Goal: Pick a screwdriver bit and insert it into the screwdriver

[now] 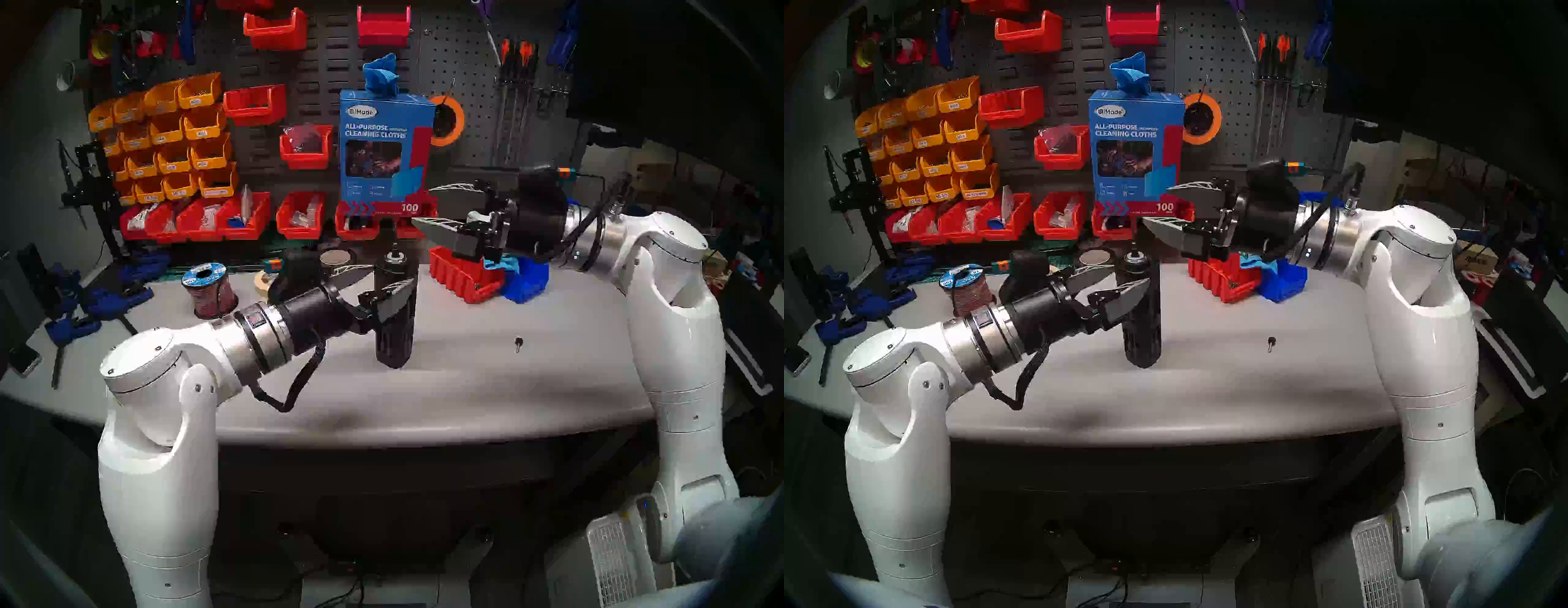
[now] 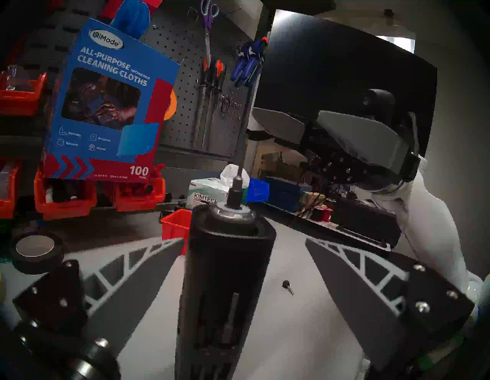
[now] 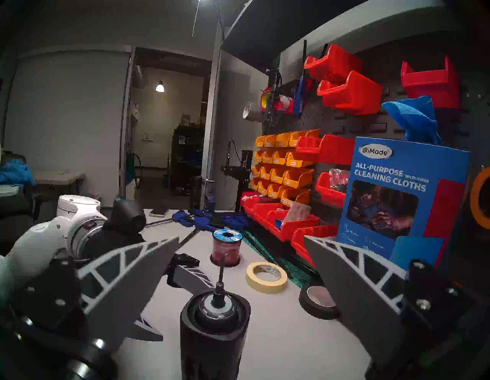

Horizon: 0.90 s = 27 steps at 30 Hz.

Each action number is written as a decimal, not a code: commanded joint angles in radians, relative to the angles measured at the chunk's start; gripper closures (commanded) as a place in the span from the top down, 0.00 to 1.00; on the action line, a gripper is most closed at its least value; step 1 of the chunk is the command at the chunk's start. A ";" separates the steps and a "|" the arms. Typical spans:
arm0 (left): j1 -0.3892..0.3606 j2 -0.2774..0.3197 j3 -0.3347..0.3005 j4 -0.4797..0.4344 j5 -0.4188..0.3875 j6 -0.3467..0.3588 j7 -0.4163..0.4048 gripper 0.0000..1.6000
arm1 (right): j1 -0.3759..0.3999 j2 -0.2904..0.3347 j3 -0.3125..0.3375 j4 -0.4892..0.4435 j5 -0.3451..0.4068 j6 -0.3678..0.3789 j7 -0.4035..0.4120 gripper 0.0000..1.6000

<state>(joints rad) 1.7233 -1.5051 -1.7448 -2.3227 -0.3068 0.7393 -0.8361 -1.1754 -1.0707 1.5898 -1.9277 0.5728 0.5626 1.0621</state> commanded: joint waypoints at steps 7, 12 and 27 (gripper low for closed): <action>-0.013 0.024 -0.032 -0.028 0.022 -0.081 -0.009 1.00 | 0.020 -0.001 0.014 -0.020 0.004 0.001 -0.007 1.00; -0.027 0.014 -0.086 -0.031 0.016 -0.092 0.001 1.00 | 0.007 0.001 0.025 -0.023 -0.002 -0.003 -0.019 1.00; -0.070 -0.041 -0.130 -0.032 0.078 -0.211 0.132 1.00 | -0.095 -0.022 0.130 -0.055 -0.053 -0.057 -0.129 1.00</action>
<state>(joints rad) 1.6926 -1.5140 -1.8852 -2.3327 -0.2658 0.6035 -0.7623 -1.2128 -1.0764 1.6556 -1.9390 0.5405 0.5462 0.9902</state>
